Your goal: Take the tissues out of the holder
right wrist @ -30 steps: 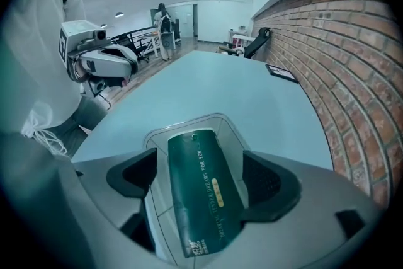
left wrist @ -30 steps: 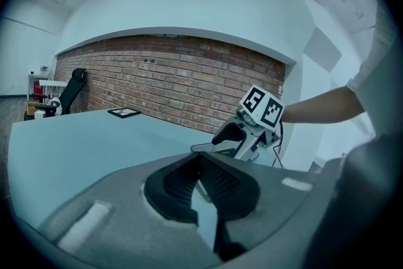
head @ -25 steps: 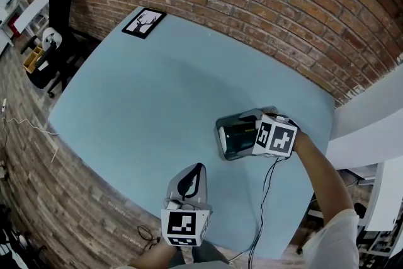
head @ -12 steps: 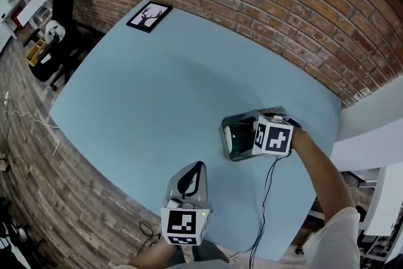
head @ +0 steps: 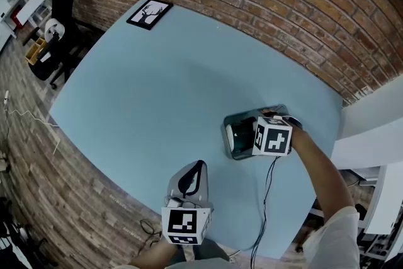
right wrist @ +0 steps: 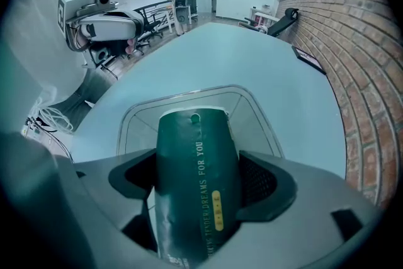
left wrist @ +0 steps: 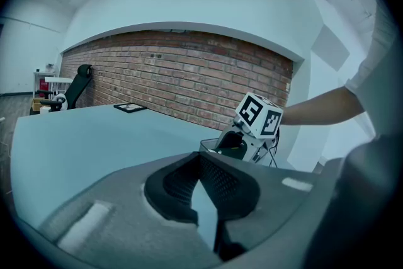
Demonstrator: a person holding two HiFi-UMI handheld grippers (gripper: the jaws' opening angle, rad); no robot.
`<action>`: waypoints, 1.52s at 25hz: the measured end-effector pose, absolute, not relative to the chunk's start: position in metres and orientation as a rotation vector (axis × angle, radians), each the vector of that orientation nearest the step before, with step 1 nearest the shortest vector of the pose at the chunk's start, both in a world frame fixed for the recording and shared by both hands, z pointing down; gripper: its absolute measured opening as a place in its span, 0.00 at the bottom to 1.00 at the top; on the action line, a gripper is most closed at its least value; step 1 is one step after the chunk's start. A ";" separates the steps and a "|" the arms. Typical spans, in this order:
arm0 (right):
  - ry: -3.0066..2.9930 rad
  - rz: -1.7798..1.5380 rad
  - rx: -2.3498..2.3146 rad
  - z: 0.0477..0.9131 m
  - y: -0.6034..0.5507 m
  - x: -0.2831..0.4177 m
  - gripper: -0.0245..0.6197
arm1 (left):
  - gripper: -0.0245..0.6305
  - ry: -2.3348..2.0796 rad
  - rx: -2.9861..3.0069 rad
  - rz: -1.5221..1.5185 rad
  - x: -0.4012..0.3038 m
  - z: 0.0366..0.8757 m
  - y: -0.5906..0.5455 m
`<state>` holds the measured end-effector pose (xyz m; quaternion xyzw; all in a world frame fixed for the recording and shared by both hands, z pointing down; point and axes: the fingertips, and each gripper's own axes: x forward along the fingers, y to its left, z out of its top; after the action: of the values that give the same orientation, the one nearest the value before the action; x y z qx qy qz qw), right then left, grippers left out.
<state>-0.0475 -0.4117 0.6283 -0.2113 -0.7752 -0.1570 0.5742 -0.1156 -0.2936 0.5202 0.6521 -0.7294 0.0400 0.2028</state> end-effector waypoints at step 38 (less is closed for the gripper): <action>-1.845 -0.454 -0.396 0.560 -0.403 -0.042 0.61 | 0.05 -2.001 1.907 0.080 -0.100 0.488 -0.279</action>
<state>-0.0415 -0.4026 0.5605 -0.1685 -0.7844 -0.1930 0.5649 -0.1002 -0.2785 0.4883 0.6774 -0.7109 0.0286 0.1870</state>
